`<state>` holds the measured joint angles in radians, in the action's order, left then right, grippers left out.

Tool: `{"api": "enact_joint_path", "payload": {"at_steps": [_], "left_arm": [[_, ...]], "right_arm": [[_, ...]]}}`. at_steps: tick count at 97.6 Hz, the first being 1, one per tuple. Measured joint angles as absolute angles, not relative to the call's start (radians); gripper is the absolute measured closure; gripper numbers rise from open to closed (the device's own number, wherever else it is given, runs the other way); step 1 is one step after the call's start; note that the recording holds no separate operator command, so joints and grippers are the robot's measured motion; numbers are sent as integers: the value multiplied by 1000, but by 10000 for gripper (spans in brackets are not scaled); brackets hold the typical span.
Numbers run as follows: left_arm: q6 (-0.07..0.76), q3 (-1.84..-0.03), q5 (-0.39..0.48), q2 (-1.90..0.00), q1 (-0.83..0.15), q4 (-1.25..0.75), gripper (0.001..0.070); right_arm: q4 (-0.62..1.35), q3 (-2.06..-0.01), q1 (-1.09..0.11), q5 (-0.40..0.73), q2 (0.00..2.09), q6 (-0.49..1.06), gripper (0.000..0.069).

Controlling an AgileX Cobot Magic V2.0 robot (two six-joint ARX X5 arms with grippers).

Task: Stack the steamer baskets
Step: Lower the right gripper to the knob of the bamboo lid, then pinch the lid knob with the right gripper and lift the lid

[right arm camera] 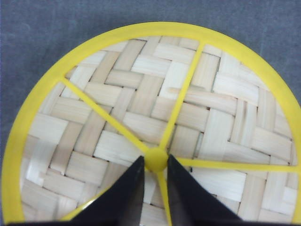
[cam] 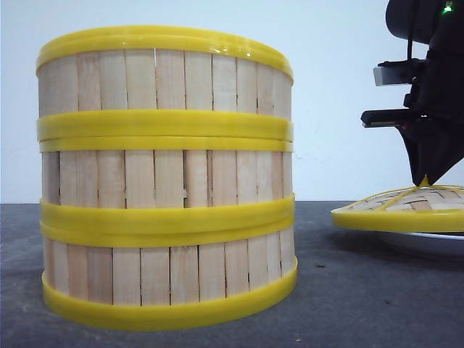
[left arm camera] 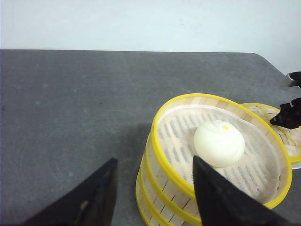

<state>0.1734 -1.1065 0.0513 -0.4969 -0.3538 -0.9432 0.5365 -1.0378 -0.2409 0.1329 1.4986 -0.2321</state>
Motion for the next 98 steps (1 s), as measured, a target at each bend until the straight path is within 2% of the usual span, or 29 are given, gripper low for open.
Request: {"api": "enact_joint_path", "payload": {"at_steps": [56, 77, 98], "left_arm": [[173, -1107, 51, -497, -354, -963, 412], [173, -1107, 51, -497, -354, -964, 412], [173, -1107, 51, -497, -354, -965, 412]], "right_arm": [[534, -1037, -241, 141, 1488, -232, 641], [543, -1052, -241, 133, 1362, -216, 641], [621, -1159, -250, 99, 1262, -189, 641]]}}
